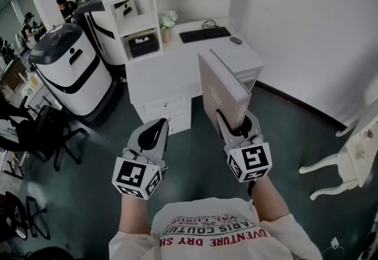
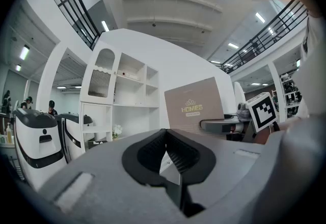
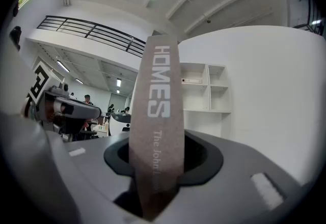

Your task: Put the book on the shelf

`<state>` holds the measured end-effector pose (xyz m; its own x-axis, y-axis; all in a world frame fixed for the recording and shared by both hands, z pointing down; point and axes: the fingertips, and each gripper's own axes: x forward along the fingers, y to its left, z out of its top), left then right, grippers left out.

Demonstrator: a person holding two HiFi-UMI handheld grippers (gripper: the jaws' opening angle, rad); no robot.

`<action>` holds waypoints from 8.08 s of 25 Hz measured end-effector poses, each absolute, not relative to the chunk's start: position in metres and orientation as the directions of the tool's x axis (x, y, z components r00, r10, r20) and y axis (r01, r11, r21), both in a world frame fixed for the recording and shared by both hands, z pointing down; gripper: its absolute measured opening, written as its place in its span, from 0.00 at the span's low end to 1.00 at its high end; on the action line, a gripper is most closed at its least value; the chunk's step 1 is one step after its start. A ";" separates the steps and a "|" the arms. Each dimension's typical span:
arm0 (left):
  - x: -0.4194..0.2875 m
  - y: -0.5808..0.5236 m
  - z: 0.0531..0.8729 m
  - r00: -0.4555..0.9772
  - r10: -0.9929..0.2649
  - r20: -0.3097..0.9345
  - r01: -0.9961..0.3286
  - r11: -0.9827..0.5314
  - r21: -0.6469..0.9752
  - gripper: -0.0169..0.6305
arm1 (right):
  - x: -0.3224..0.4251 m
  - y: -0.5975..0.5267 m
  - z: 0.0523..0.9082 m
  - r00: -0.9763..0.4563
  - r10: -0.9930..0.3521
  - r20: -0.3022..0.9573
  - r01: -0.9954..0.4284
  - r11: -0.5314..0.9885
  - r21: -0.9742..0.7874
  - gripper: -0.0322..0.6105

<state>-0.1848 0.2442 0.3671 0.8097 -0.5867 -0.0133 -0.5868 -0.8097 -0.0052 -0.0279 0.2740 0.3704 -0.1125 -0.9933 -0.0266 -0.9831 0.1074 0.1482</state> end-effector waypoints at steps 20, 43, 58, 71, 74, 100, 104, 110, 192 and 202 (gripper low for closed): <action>-0.191 0.220 0.396 0.821 -0.570 -0.013 -0.570 -0.821 0.010 0.03 | -0.027 0.244 0.398 -0.136 -0.991 0.007 -0.987 0.136 0.081 0.32; 0.000 0.018 0.388 0.600 -0.800 0.011 -0.800 -0.600 -0.002 0.03 | 0.158 -0.019 0.387 -0.439 -0.898 0.008 -0.898 0.439 0.040 0.32; 0.020 -0.099 0.365 0.525 -0.851 -0.008 -0.851 -0.525 0.017 0.03 | 0.169 -0.154 0.332 -0.501 -0.864 -0.048 -0.862 0.494 0.114 0.32; -0.005 -0.216 0.328 0.608 -0.792 -0.062 -0.794 -0.603 -0.082 0.03 | 0.135 -0.289 0.228 -0.415 -0.888 -0.198 -0.902 0.373 0.219 0.32; -0.013 -0.238 0.324 0.615 -0.785 -0.071 -0.788 -0.611 -0.079 0.03 | 0.123 -0.318 0.197 -0.394 -0.890 -0.228 -0.906 0.336 0.256 0.32; -0.044 -0.337 0.345 0.678 -0.734 -0.037 -0.735 -0.676 -0.047 0.03 | 0.077 -0.503 0.117 -0.227 -0.950 -0.213 -0.910 0.129 0.394 0.32; -0.046 -0.351 0.344 0.670 -0.742 -0.036 -0.743 -0.668 -0.044 0.03 | 0.077 -0.521 0.118 -0.230 -0.950 -0.214 -0.906 0.128 0.403 0.32; -0.045 -0.372 0.338 0.646 -0.762 -0.045 -0.764 -0.644 -0.045 0.03 | 0.078 -0.540 0.117 -0.244 -0.946 -0.215 -0.905 0.142 0.401 0.32; -0.008 -0.388 0.360 0.631 -0.775 -0.015 -0.775 -0.631 -0.030 0.03 | 0.150 -0.405 0.396 -0.464 -0.886 0.003 -0.882 0.462 0.088 0.05; -0.011 -0.392 0.362 0.621 -0.784 -0.007 -0.784 -0.621 -0.024 0.03 | 0.141 -0.407 0.395 -0.494 -0.870 0.006 -0.866 0.492 0.085 0.05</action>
